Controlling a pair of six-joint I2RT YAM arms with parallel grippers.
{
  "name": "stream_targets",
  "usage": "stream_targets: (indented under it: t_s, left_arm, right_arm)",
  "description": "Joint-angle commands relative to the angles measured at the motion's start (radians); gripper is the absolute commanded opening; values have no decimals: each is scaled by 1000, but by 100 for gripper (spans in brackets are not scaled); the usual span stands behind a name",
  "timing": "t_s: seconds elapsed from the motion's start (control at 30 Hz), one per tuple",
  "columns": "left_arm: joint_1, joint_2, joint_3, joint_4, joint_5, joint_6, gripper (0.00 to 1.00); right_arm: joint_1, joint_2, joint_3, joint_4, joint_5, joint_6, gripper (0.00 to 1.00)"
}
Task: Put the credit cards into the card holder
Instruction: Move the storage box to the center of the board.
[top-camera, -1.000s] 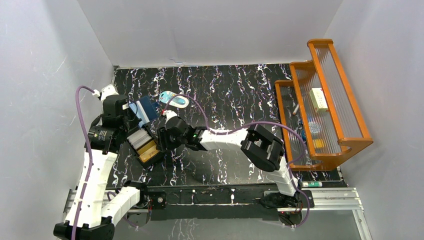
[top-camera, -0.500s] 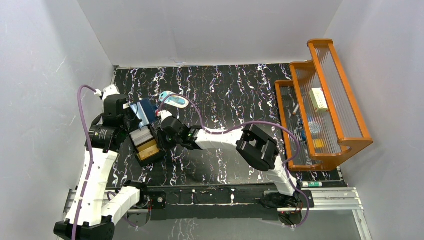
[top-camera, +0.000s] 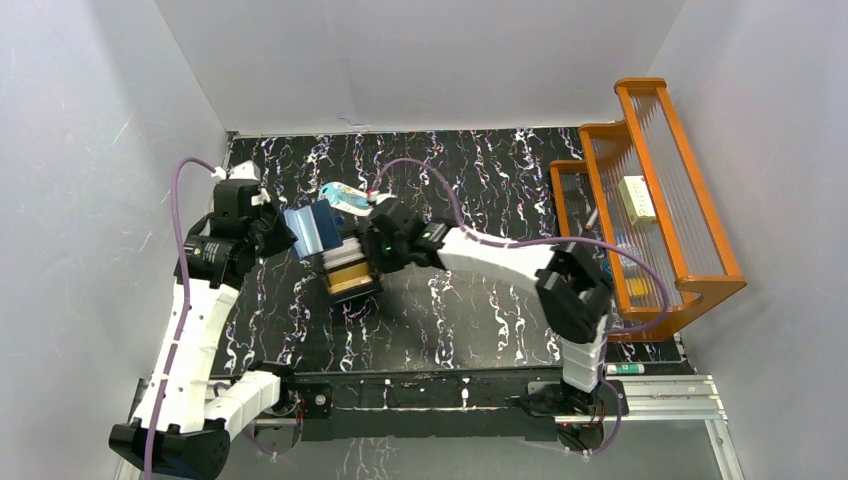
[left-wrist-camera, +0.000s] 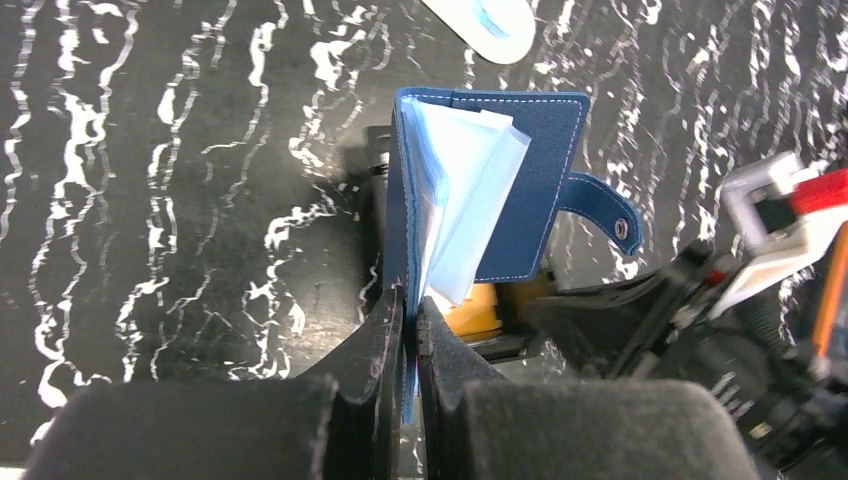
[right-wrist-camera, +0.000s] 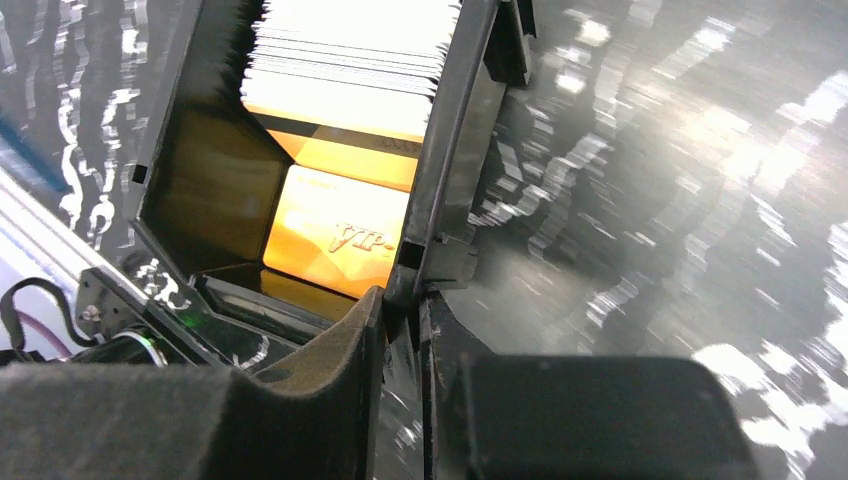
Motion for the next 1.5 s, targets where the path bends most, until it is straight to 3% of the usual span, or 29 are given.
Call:
stream_targets:
  t_s: [0.0, 0.2, 0.43, 0.63, 0.93, 1.33, 1.47]
  left_arm:
    - [6, 10, 42, 3, 189, 37, 0]
    - [5, 59, -21, 105, 538, -11, 0]
    - [-3, 97, -221, 313, 796, -145, 0]
    - [-103, 127, -364, 467, 763, -225, 0]
    - [-222, 224, -489, 630, 726, -296, 0]
    - [-229, 304, -575, 712, 755, -280, 0]
    - [-230, 314, -578, 710, 762, -265, 0]
  right_arm:
    - [-109, -226, -99, -124, 44, 55, 0]
    - [-284, -429, -283, -176, 118, 50, 0]
    - [-397, -581, -456, -236, 280, 86, 0]
    - [-431, -634, -562, -256, 329, 148, 0]
    - [-431, -646, -653, -244, 260, 288, 3]
    - [-430, -708, -604, -296, 244, 245, 45]
    - [-431, -735, -559, -290, 212, 91, 53]
